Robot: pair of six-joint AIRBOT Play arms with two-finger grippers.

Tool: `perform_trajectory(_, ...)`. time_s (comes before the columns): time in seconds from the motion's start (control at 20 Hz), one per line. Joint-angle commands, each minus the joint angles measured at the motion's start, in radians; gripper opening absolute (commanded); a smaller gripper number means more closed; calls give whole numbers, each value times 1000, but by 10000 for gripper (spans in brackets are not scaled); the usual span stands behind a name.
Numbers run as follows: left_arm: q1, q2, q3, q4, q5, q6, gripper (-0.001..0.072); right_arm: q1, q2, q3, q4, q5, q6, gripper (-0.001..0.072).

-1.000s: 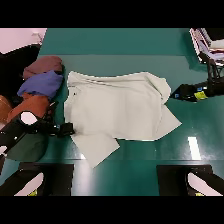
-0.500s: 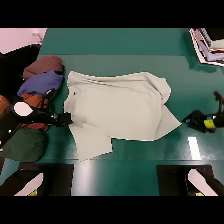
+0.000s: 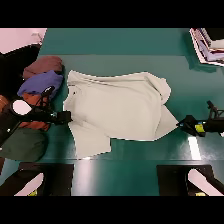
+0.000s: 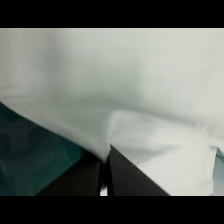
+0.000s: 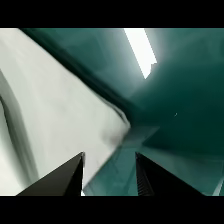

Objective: Fold the shirts.

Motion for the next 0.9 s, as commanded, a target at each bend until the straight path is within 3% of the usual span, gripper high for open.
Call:
perform_trajectory(0.0, 0, 1, 1, 0, -2, 0, 25, 98, -111, 62, -1, -34, -3, 287)
perform_trajectory(0.15, 0, 1, 32, 5, -27, 0, 25, 172, -147, 113, -8, -33, -3, 91)
perform_trajectory(0.25, 0, 21, 92, 31, -37, -2, 24, 211, -124, 152, -8, -30, -3, 18)
perform_trajectory(0.5, 1, 134, 478, 151, -159, -23, 25, 233, 93, 433, -7, 43, -3, 18)
perform_trajectory(0.85, 1, 155, 1212, 277, -211, -23, 25, 158, 319, 992, -9, -3, -3, 17)
